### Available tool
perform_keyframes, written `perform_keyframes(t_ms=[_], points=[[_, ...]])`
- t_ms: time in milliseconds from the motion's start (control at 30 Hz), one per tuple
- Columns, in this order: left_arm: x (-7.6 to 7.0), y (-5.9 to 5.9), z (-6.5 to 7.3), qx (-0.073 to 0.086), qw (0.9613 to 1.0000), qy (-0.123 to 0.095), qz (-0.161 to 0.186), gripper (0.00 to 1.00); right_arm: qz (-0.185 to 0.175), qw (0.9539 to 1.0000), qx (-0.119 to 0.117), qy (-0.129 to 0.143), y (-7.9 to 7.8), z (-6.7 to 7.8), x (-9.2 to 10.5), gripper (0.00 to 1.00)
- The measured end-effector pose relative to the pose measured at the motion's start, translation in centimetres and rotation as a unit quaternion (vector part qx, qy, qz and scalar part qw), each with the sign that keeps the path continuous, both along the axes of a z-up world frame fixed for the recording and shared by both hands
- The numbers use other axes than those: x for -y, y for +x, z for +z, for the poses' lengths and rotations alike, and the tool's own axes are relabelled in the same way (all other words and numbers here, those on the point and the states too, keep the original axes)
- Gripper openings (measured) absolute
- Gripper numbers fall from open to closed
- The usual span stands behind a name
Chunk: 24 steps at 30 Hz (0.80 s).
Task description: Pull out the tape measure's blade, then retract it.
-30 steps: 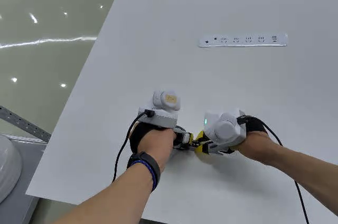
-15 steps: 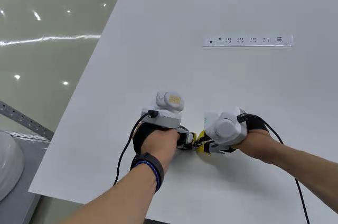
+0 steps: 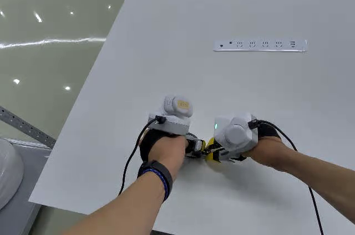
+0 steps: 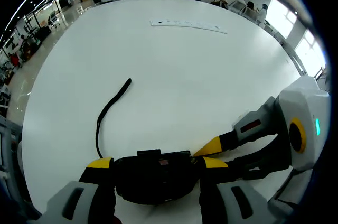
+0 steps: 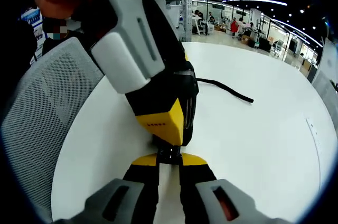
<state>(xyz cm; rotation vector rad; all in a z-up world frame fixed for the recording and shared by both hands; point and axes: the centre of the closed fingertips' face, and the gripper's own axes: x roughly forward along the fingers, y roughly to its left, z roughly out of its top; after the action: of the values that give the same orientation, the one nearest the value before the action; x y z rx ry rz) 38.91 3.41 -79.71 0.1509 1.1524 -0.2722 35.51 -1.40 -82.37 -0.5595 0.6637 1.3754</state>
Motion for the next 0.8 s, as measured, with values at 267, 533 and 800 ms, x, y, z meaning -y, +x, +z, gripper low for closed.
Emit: perform_keyframes(t_ms=[267,533,800], points=[[-0.1,-0.1,0.0,0.002,1.0000,-0.009,-0.002,0.62,-0.018,0.9996,0.018,0.011,0.1,0.1,0.2,0.16],[-0.1,-0.1,0.2,-0.009,0.9994,-0.034,-0.002,0.62,-0.048,0.9987,0.016,-0.007,0.5,0.1,3.0,0.24],[-0.1,-0.6,1.3,-0.001,0.9984,-0.056,0.004,0.62,-0.085,0.9962,-0.003,-0.017,-0.3,0.7,6.1,0.30]])
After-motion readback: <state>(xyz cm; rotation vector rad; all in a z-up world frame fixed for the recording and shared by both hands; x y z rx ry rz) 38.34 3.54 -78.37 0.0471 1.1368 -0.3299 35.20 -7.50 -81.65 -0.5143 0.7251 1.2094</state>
